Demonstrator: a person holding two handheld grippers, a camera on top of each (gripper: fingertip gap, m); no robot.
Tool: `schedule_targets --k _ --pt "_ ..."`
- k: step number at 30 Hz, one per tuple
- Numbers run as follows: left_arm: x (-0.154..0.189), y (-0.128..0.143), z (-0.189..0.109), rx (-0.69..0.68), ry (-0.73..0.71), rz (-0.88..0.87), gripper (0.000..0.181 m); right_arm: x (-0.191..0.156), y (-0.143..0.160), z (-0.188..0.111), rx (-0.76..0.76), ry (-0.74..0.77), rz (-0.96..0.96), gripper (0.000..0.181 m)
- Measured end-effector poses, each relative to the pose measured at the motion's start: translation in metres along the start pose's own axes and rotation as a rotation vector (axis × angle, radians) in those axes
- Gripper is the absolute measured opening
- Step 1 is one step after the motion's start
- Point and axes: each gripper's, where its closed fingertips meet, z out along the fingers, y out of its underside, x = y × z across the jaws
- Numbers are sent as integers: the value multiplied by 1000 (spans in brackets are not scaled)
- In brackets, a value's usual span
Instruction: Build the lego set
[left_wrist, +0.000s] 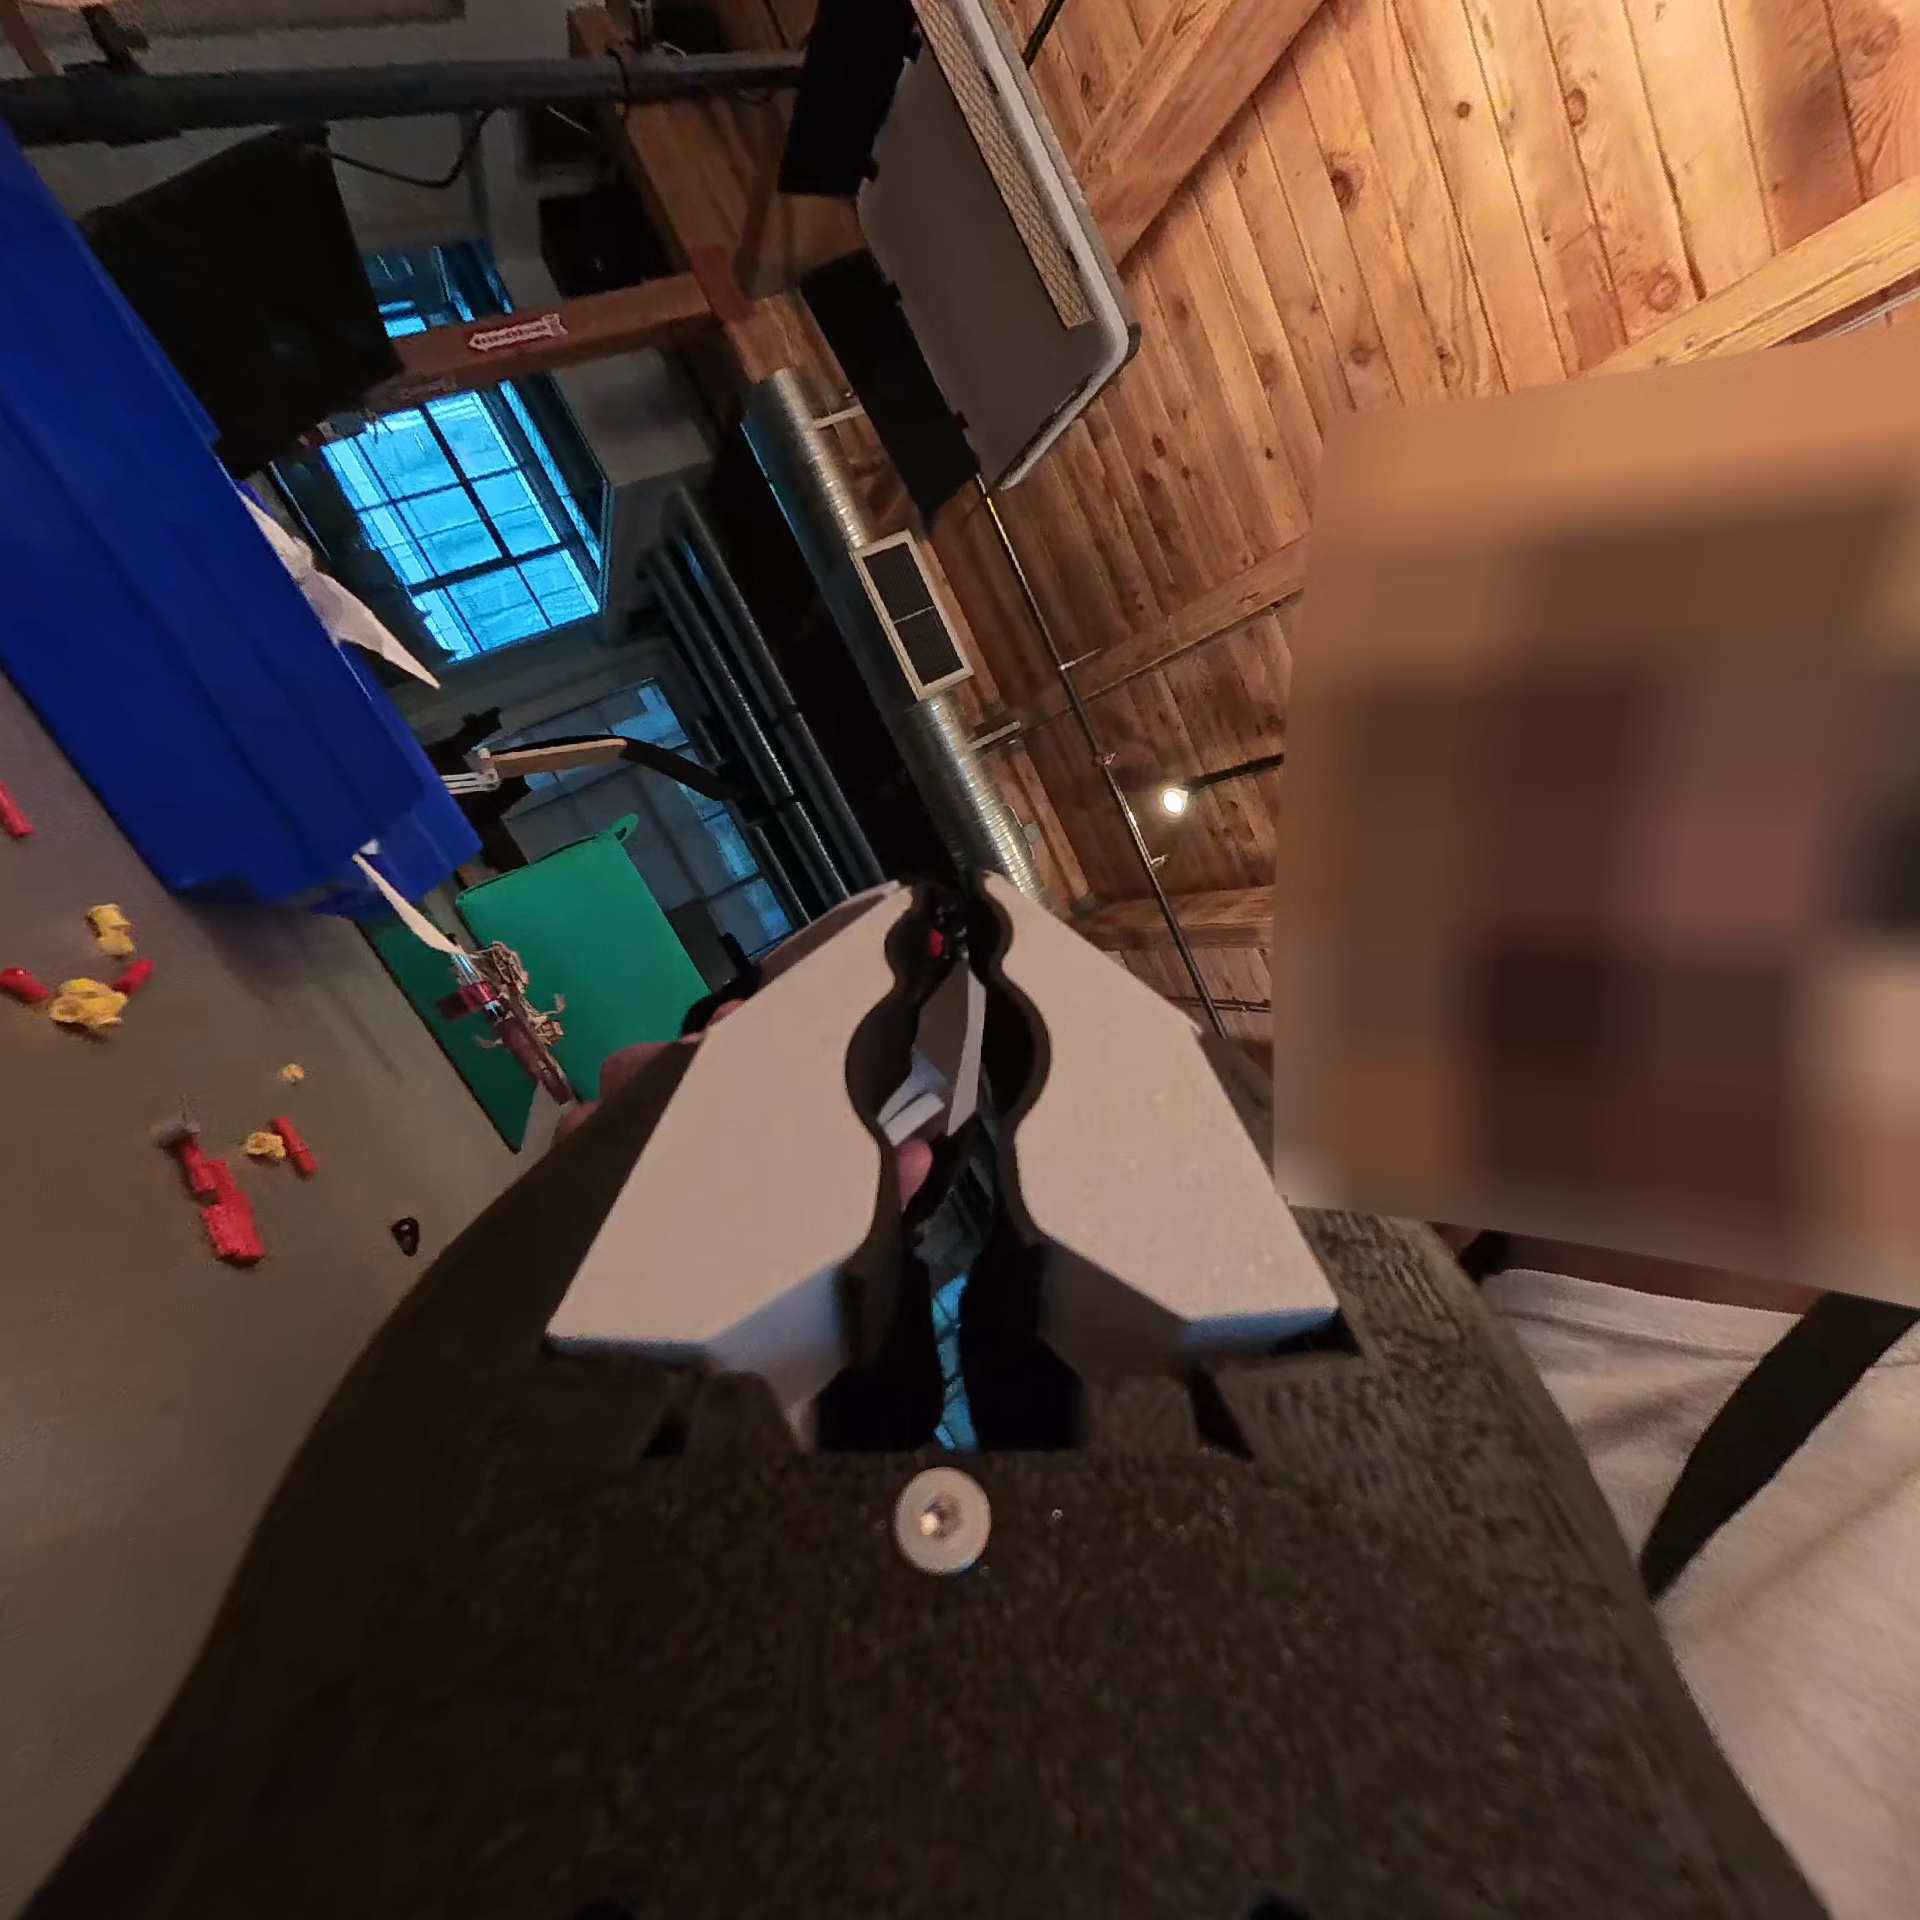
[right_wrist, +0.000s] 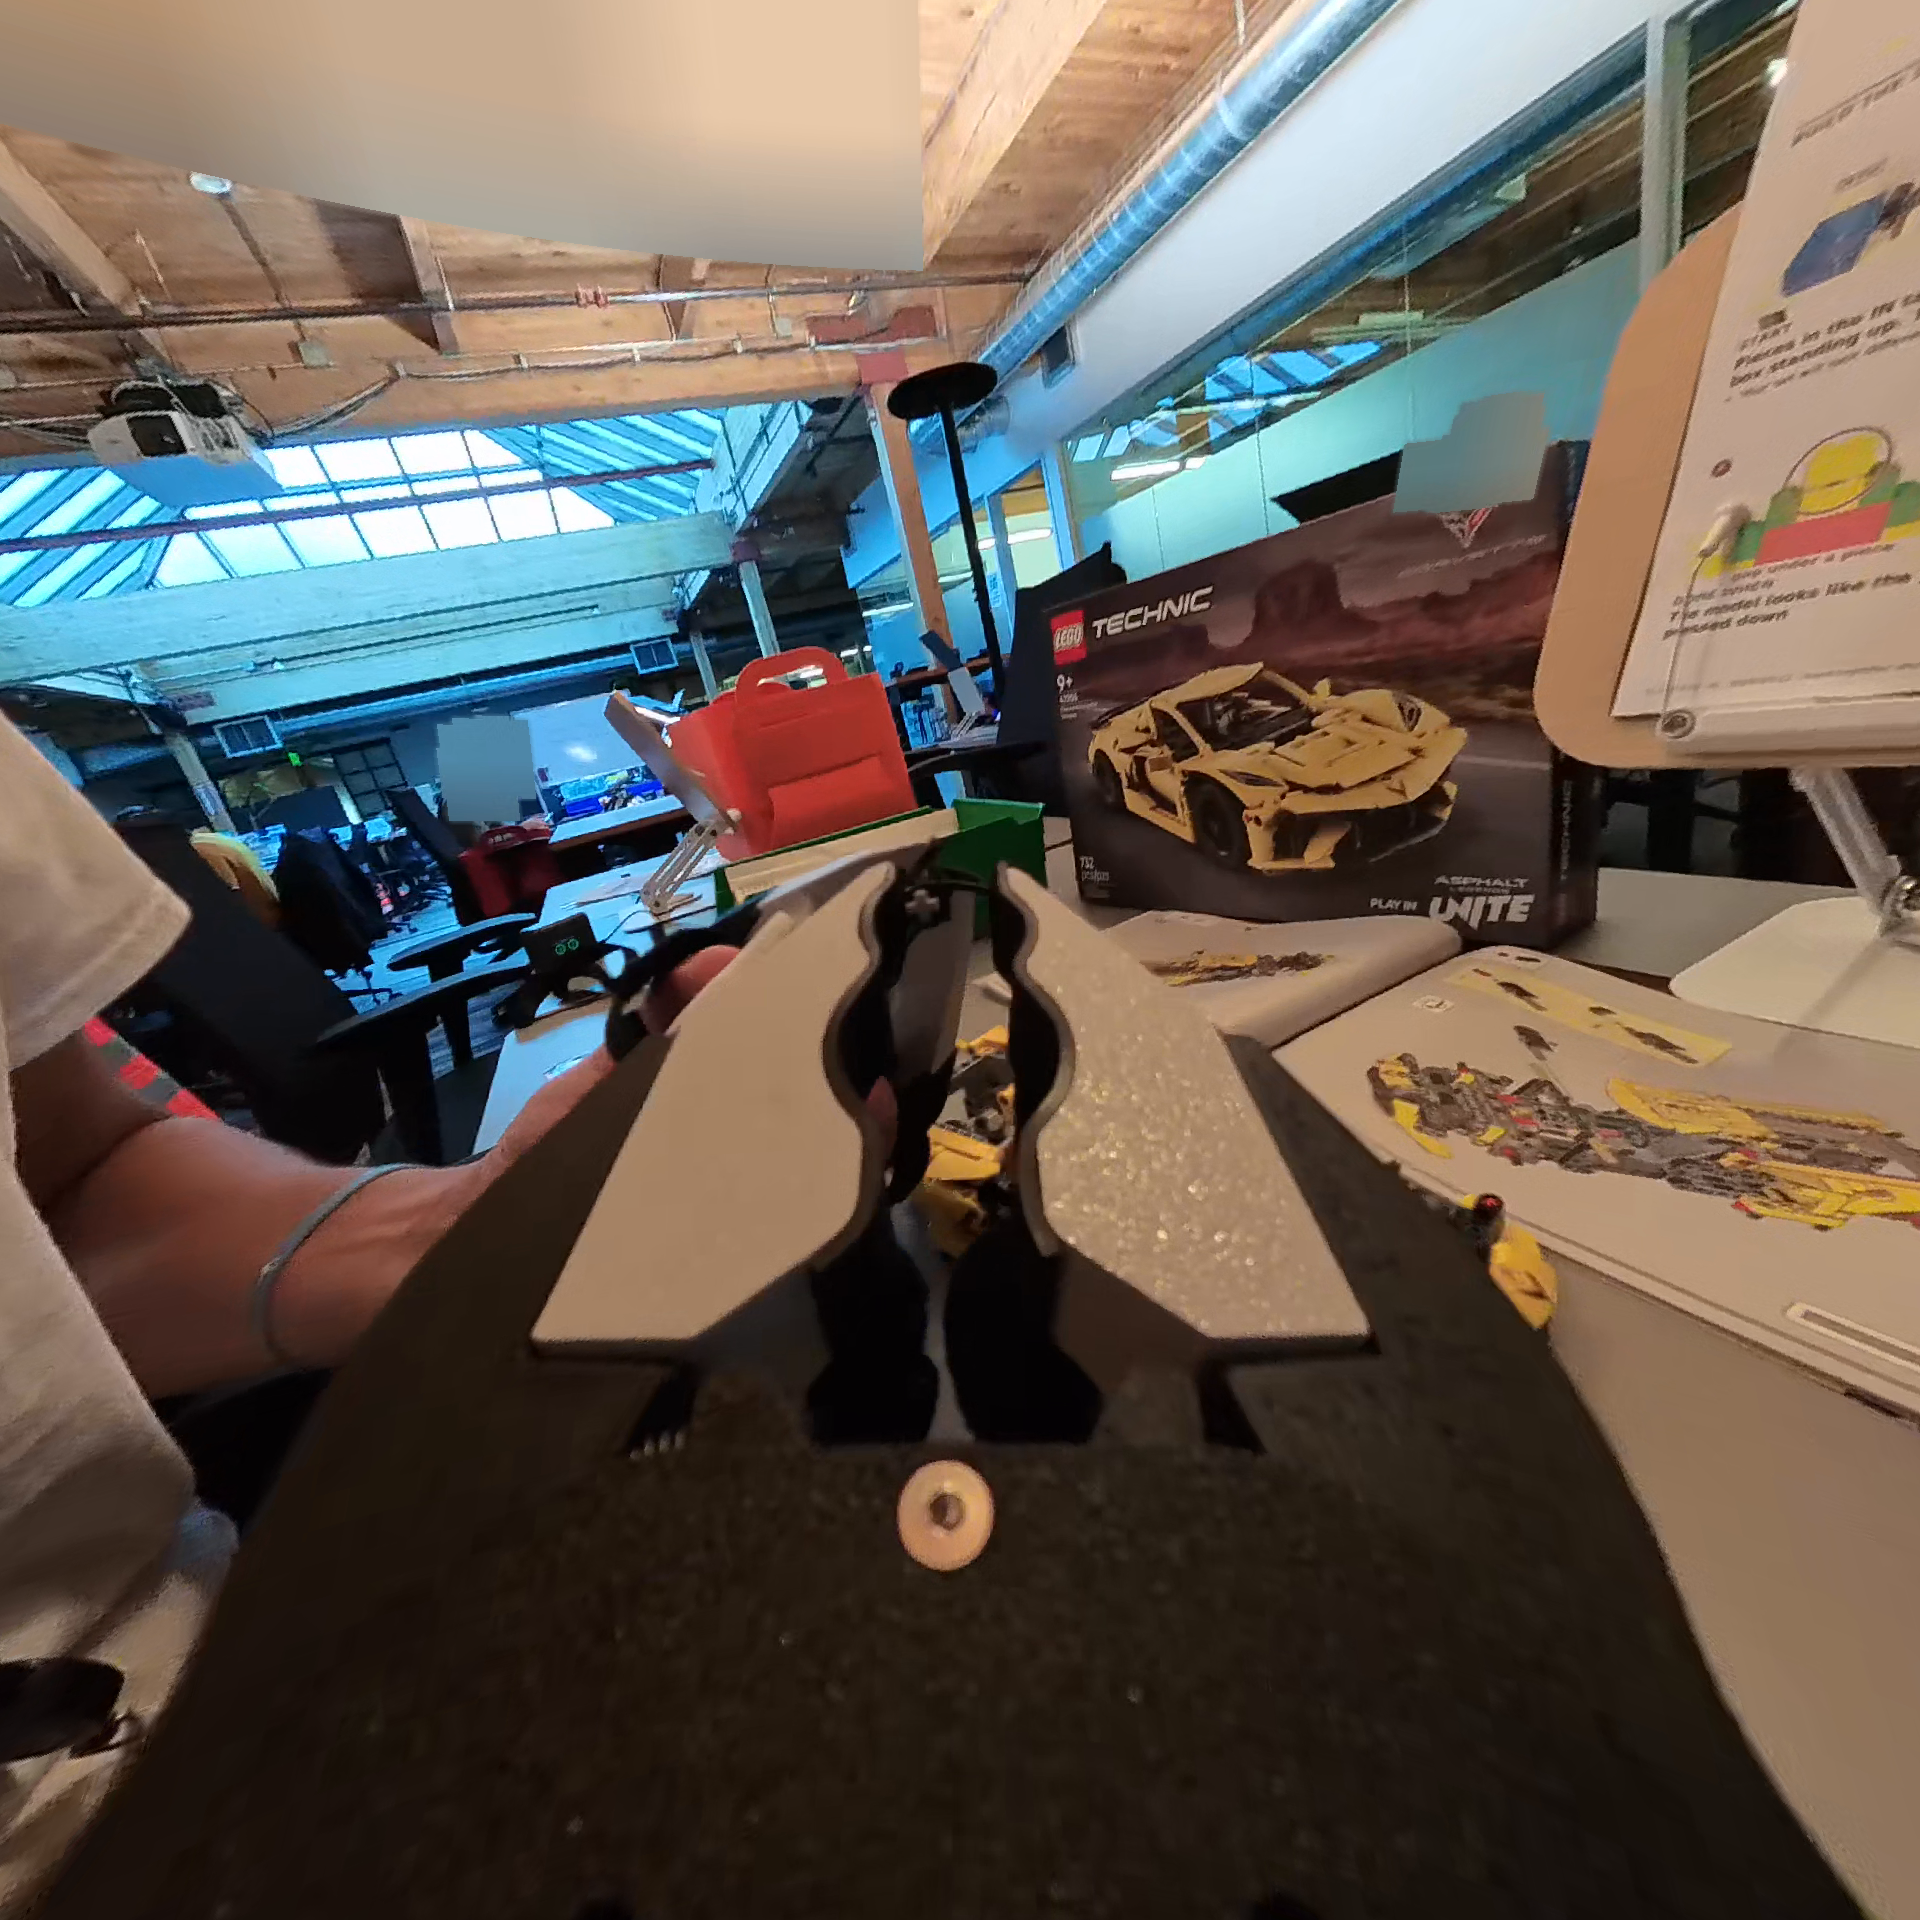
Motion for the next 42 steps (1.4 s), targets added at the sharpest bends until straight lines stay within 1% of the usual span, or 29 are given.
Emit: schedule_targets --k 1,5,10,16,21,26,34,39,42 --pt "1 2 1 -4 1 15 6 -1 2 1 -7 -9 9 15" --pt "2 7 3 -25 -1 56 6 -4 3 2 -7 -18 31 15" --pt "3 5 3 -16 -7 85 6 -2 -6 -6 39 -24 56 14" --pt "0 8 4 -19 -19 95 5 -4 -2 -4 15 -42 68 15" --pt "-2 11 5 -33 -27 106 5 -2 -3 -5 25 -33 82 15" --pt "-3 11 6 -24 -32 102 5 -2 -2 -6 17 -28 59 14" --pt "-10 9 4 62 -50 88 6 3 3 -6 4 5 64 15" --pt "-13 8 6 131 -67 123 7 5 2 -7 -2 72 -20 15" --pt "-12 10 9 119 -53 126 7 5 -1 -8 22 40 44 15"
